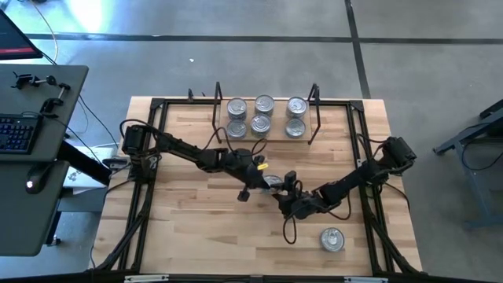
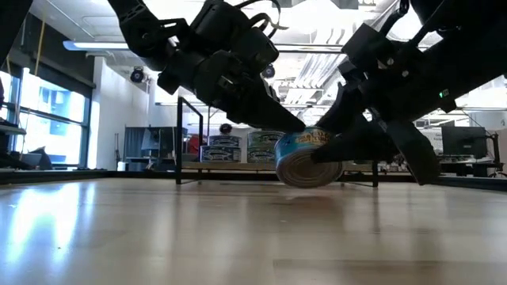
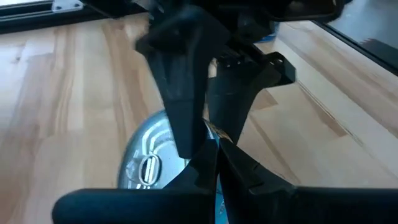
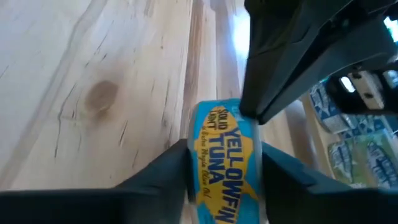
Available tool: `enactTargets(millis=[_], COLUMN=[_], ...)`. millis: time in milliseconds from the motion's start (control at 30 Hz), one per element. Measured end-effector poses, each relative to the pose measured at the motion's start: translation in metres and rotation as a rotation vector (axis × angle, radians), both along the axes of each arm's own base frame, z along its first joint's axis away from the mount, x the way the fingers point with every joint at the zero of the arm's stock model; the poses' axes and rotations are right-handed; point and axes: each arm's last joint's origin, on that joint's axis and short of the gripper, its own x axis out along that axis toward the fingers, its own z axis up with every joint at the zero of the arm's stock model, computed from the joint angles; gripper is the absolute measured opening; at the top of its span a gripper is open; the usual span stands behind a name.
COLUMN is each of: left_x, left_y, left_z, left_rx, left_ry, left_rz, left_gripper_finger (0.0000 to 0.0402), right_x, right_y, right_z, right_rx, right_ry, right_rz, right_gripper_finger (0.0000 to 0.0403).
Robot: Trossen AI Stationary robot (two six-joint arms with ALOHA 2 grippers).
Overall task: Stack canned seafood by type on shelf
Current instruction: Stack the yellow-blue tuna can on top of the bottom yellow-blue tuna can on the shelf
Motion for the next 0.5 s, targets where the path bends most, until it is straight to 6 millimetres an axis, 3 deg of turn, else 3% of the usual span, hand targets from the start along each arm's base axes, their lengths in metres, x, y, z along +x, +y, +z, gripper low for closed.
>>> enactTargets(millis=[67,200,333,500], left_x=[0.0,-0.003,-0.015,-0.036], left_y=[0.0,0.0,-0.003,-0.01], left_z=[0.0,0.006,0.016,0.012], left_rx=[-0.006,0.005,0.093,0.235], left_ry=[0.001,0.026,0.136,0.286], left_rz=[0.012,0.032,0.161,0.304], left_gripper_finger=[0.0,0.0,0.0,0.0], right_x=[-0.001,-0.002,-0.01,-0.025], right_y=[0.0,0.003,0.007,0.004], right_z=[-0.001,0.002,0.011,0.035], right_rx=[0.027,0.047,0.012,-0.039], right_ry=[-0.001,-0.015,-0.017,-0.025], right_rz=[-0.018,-0.019,-0.03,-0.091], right_gripper_finger=[0.0118,0.0115,0.0115,0.0115])
